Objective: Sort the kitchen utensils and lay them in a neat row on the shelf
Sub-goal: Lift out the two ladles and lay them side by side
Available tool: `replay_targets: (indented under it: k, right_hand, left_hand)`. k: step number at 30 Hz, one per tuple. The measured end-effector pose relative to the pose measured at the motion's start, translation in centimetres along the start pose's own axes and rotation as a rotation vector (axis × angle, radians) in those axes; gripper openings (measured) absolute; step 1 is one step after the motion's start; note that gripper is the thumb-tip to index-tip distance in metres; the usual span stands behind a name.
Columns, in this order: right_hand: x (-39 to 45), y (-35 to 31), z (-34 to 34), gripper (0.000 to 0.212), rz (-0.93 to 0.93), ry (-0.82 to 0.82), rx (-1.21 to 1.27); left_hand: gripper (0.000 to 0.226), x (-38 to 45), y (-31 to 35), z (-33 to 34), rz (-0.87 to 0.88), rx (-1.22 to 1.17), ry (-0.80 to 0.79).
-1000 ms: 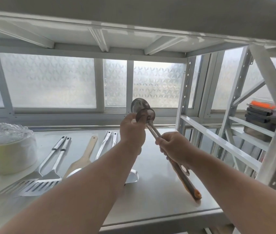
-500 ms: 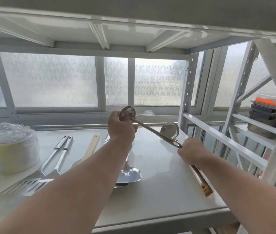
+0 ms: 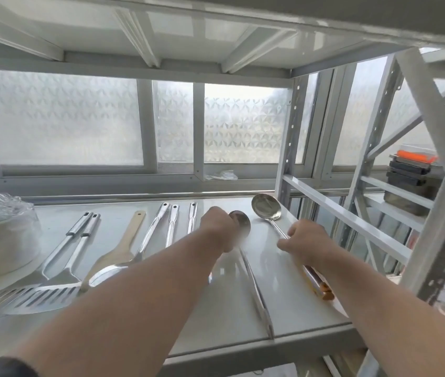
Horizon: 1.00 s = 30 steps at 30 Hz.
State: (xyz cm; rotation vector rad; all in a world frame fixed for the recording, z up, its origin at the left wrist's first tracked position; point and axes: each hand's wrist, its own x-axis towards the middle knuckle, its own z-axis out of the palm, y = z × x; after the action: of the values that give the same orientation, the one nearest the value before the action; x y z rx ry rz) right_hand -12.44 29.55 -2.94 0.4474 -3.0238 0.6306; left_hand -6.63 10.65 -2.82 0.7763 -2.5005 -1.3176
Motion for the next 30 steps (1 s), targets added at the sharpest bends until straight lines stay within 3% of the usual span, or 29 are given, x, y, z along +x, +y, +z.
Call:
replay_targets:
  k: [3,7,12,18,24,30]
  right_hand:
    - [-2.2,0.3,-0.8,0.045,0.03,-0.002,0.031]
    - [-5.1,1.1,-0.9,0.054,0.037,-0.005,-0.042]
    - [-6.9,2.1,1.1,0.042,-0.05,0.131,0.061]
    - [-8.0,2.7,1.4,0.039,-0.07,0.25,0.217]
    - [-7.7,3.4,1.5,0.025,-0.056,0.284,0.281]
    - [-5.5,3.4,1.0,0.027,-0.073,0.266,0.175]
  left_hand:
    - [0.015,-0.5,0.6,1.4,0.029,0.21,-0.001]
    - [0.047,-2.2,1.5,1.4,0.056,0.304,-0.004]
    - [0.049,-8.7,0.5,0.4,0.37,0.363,-0.12]
    - [0.037,-15.5,-3.4,-0.2,0.722,0.507,-0.383]
    - [0.076,-14.9,-4.1,-0.7,0.783,0.625,-0.328]
    - [0.049,-11.6,-1.8,1.5,0.764,0.688,-0.342]
